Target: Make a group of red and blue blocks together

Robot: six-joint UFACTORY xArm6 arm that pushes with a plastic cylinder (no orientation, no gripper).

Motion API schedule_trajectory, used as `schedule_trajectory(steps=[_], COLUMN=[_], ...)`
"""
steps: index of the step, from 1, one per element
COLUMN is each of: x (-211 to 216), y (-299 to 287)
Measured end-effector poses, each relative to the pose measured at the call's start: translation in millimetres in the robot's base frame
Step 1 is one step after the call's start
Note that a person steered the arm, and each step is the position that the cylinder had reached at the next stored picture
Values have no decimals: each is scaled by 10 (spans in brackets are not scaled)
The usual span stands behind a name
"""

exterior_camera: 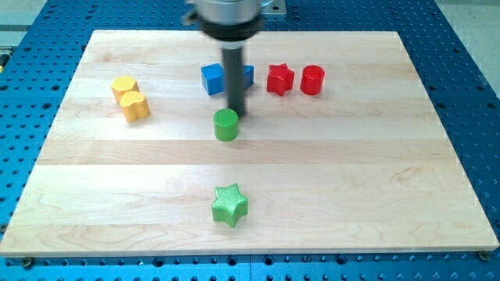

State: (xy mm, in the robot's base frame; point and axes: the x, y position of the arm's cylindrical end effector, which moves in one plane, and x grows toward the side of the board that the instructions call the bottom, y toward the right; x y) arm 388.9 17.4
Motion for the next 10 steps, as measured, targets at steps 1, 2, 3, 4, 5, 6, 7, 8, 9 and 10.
schedule_trajectory(steps=[1,2,3,4,5,6,7,8,9,10], x=[-300,-675,-973,-627,-210,-214,-275,-655,-995,-1058], y=[737,1065,1122,1164,1008,330,88,240,756,1156])
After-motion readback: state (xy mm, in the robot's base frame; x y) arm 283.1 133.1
